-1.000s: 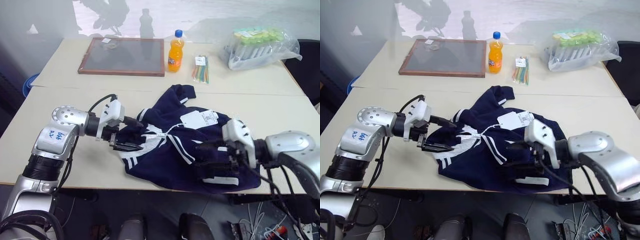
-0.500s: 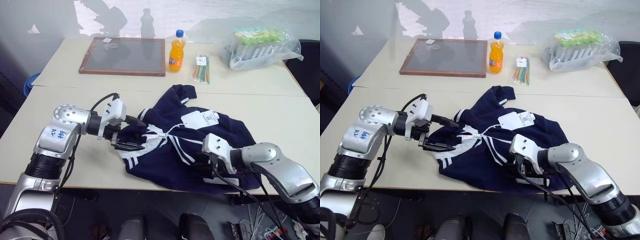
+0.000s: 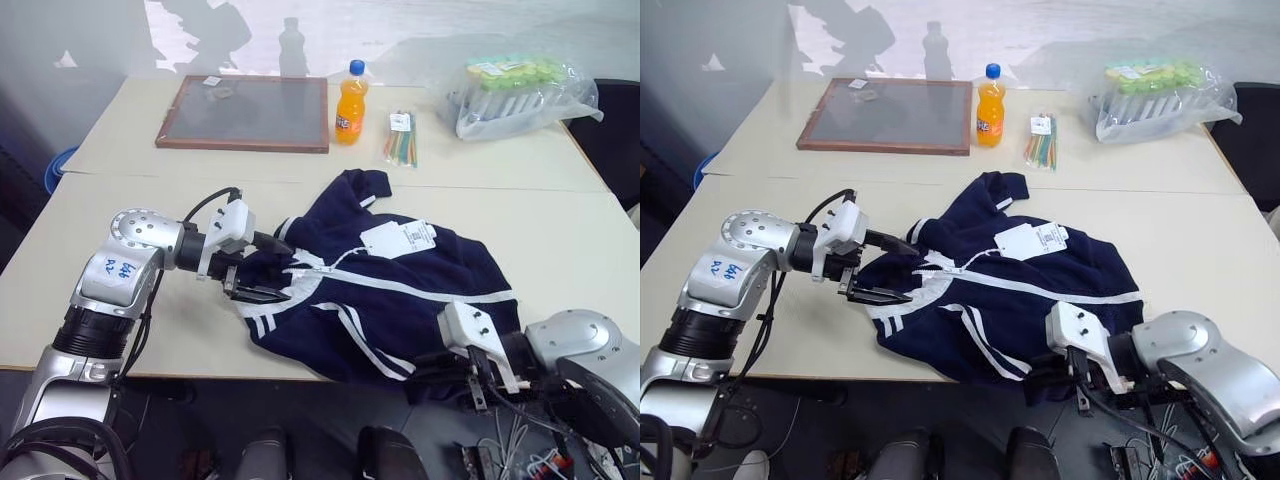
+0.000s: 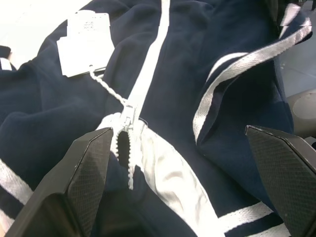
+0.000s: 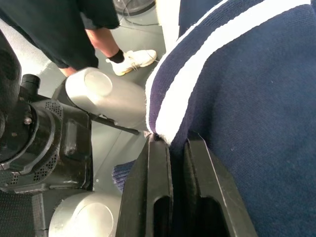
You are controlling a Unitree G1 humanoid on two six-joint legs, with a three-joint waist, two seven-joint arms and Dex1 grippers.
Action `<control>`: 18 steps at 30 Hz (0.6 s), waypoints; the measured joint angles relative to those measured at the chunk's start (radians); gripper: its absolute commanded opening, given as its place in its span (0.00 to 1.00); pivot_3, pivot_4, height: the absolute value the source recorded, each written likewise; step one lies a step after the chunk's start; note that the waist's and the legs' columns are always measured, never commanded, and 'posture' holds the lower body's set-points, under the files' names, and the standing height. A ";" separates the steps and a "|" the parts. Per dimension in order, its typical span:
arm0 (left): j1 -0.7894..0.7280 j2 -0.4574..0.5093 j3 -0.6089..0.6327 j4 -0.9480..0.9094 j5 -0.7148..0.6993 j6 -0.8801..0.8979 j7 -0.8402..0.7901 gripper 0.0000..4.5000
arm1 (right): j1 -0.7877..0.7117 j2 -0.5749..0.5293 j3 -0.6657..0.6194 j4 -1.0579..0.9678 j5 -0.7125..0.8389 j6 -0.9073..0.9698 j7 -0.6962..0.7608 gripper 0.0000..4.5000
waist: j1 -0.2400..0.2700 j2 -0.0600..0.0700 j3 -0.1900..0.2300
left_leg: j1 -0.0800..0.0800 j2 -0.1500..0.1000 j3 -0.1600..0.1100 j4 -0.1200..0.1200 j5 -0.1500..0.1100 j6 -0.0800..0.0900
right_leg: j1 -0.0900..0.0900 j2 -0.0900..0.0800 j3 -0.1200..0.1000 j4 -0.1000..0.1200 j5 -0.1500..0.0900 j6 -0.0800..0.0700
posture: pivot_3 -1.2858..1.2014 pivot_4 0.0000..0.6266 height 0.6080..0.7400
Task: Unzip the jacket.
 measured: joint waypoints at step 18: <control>-0.006 -0.016 -0.008 0.036 0.023 -0.034 -0.009 1.00 | -0.082 0.027 -0.112 -0.013 0.101 0.060 -0.069 1.00 | 0.001 0.000 0.000 | 0.000 0.001 -0.003 0.000 0.000 0.000 | 0.000 0.001 0.000 0.000 0.000 0.000 | 0.52 0.24 1.00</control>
